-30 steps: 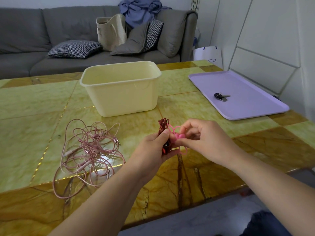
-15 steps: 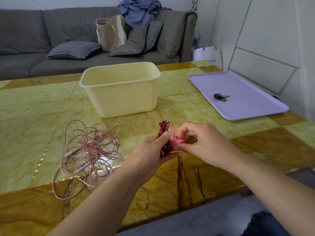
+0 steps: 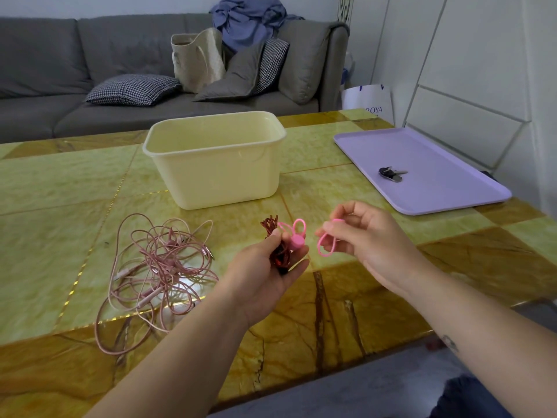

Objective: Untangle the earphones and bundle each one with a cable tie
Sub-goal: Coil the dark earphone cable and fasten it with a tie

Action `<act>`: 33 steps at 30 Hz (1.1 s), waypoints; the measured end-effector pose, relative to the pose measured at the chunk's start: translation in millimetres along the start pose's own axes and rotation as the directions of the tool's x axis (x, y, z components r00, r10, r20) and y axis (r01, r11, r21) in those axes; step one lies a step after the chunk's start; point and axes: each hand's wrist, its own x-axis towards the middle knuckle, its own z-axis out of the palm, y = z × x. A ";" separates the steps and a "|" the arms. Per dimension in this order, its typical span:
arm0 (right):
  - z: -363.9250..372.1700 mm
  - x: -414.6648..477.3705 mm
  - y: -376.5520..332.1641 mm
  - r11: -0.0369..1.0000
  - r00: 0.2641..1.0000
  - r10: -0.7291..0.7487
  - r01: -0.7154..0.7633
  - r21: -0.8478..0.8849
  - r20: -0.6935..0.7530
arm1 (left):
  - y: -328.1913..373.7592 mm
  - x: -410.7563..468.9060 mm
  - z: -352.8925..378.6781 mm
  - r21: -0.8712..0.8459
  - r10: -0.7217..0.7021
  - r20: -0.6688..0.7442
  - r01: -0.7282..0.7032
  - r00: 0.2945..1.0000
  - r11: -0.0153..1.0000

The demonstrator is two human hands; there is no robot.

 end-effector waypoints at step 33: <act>-57.7 50.5 24.6 0.868 0.932 0.023 -0.198 -0.455 -0.361 | 7.0 -7.0 -1.0 0.279 0.090 0.026 -0.093 0.996 0.956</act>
